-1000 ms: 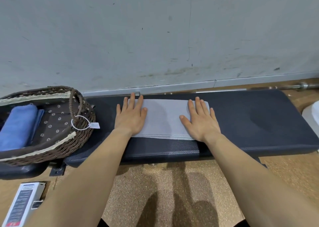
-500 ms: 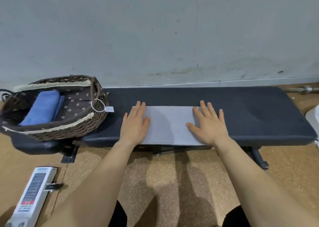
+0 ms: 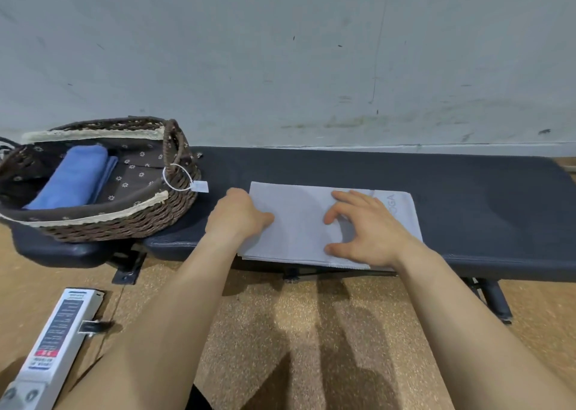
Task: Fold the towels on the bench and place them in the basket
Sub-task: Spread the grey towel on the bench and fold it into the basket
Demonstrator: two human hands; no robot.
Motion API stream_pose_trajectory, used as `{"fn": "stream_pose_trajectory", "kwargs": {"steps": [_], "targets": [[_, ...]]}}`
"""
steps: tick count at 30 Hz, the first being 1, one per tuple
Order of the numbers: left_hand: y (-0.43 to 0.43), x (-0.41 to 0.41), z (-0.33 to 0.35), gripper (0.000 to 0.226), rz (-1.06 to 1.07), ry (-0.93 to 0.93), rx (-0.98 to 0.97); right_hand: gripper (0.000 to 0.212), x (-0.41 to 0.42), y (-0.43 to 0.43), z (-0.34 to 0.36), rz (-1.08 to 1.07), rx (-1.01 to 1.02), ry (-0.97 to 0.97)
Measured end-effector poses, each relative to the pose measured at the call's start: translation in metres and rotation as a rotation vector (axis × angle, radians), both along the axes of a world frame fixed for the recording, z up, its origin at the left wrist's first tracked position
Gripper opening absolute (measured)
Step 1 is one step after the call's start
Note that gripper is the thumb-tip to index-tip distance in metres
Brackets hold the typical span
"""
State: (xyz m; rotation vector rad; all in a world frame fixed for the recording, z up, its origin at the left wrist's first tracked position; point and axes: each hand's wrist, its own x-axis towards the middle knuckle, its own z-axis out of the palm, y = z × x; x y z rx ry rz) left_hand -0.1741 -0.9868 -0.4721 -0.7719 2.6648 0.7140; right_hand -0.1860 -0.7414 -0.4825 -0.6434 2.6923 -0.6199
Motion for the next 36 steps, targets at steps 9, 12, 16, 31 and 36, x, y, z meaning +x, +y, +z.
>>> {"fn": "stream_pose_trajectory", "kwargs": {"steps": [9, 12, 16, 31, 36], "targets": [[-0.006, -0.004, 0.029, 0.022, 0.102, 0.108, 0.687, 0.044, 0.000, -0.007, -0.001, 0.000, -0.067, -0.020], [-0.007, -0.007, 0.040, 0.025, 0.104, 0.141, 0.799, 0.041, 0.000, -0.018, 0.000, 0.012, -0.090, -0.028], [0.000, -0.009, 0.049, 0.013, 0.050, 0.251, 0.896, 0.038, 0.003, -0.031, -0.001, 0.026, -0.104, -0.030], [0.025, -0.017, 0.062, 0.015, -0.020, 0.332, 0.818, 0.046, 0.008, -0.037, -0.012, 0.089, -0.107, 0.050], [0.022, -0.015, 0.058, 0.011, 0.040, 0.375, 0.799, 0.056, 0.007, -0.049, -0.017, 0.119, -0.052, 0.036]]}}
